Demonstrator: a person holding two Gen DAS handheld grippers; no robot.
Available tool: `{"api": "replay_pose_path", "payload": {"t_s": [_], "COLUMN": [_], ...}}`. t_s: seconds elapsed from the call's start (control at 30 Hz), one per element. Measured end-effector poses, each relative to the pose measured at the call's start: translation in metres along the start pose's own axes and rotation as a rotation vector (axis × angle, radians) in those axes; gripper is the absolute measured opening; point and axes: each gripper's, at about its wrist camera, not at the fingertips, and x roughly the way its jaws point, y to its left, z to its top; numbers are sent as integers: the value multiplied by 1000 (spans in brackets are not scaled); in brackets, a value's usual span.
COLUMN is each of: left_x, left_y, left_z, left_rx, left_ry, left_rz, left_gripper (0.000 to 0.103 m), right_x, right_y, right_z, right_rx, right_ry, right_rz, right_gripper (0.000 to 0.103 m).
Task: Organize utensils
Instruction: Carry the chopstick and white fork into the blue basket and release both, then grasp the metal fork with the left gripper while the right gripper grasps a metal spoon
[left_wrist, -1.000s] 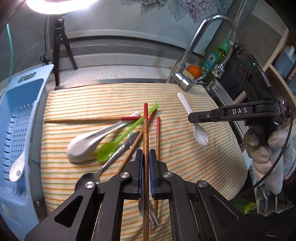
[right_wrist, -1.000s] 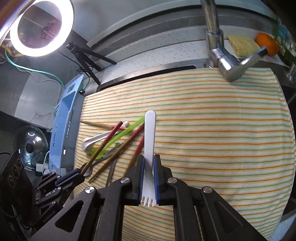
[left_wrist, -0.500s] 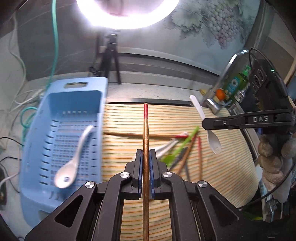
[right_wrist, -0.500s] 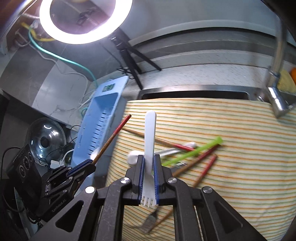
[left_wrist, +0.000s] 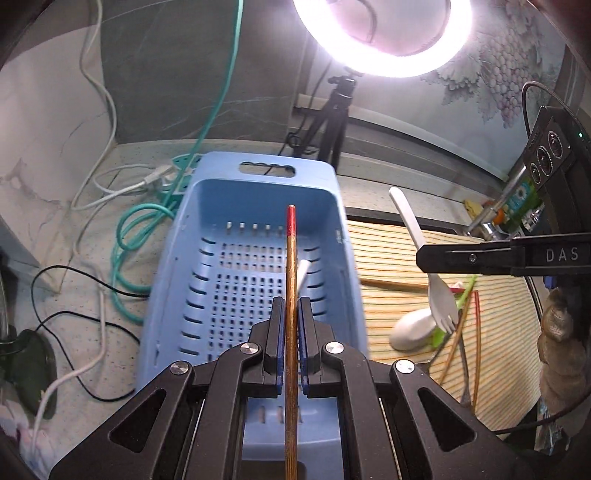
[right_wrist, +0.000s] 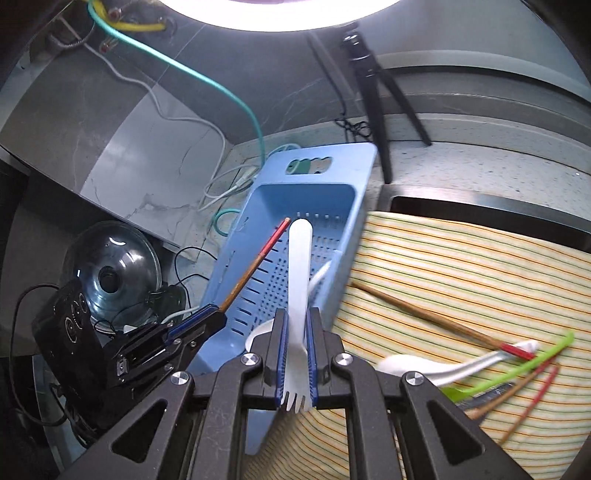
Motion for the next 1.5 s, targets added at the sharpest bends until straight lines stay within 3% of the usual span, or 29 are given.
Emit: {"api": "replay_pose_path", "payload": {"t_s": [0.33, 0.73, 0.87, 1.23, 1.5], "left_x": [18, 28, 25, 5, -21], "left_y": [26, 35, 34, 14, -25], "left_z": [7, 6, 5, 1, -5], "left_rx": [-36, -59, -67, -44, 6], "left_ry": [20, 44, 47, 9, -37], "left_rz": [12, 18, 29, 47, 42], "left_gripper": [5, 6, 20, 20, 20], "right_x": [46, 61, 56, 23, -24], "right_y": [20, 24, 22, 21, 6], "right_z": [12, 14, 14, 4, -7], "right_rx": [-22, -53, -53, -86, -93], "right_ry": [45, 55, 46, 21, -15], "right_rz": [-29, -57, -55, -45, -26], "right_gripper": [9, 10, 23, 24, 24]}}
